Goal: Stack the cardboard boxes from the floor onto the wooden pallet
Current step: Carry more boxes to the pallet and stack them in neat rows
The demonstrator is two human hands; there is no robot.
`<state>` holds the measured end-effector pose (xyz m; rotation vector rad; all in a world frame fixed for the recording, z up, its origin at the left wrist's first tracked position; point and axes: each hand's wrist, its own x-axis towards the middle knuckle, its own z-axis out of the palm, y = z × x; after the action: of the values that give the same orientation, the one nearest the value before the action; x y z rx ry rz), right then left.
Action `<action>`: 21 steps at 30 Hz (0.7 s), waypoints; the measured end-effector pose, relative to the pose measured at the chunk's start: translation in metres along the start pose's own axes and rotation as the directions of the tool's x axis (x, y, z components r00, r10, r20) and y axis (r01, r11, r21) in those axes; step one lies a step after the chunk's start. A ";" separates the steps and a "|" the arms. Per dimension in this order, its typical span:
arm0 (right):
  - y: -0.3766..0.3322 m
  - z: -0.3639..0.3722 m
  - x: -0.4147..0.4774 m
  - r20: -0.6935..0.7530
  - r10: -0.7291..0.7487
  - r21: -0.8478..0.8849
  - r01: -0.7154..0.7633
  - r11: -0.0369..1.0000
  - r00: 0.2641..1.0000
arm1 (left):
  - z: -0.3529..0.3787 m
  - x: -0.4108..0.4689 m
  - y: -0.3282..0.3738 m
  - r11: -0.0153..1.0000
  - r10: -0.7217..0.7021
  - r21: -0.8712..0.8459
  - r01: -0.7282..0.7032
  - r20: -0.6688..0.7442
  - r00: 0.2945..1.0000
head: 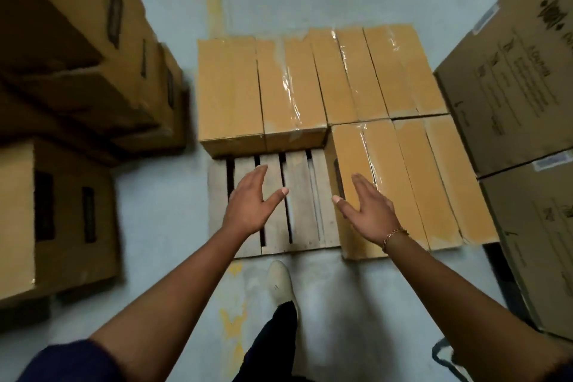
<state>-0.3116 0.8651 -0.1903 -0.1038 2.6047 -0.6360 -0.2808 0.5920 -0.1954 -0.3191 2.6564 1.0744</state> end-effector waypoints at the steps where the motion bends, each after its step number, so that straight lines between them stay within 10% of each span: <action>1: -0.013 0.000 -0.005 -0.007 -0.020 0.004 0.020 1.000 1.000 | -0.013 -0.012 -0.005 1.000 -0.014 -0.010 0.014 -0.026 1.000; 21: -0.347 0.116 -0.077 0.233 -0.289 0.218 0.240 0.946 0.928 | -0.273 -0.226 -0.225 0.896 -0.414 -0.324 0.304 -0.363 0.835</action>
<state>-0.2026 0.5206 -0.0928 -0.4576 2.2809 -0.8929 -0.0438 0.2661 -0.0802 -1.1881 2.6326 1.3330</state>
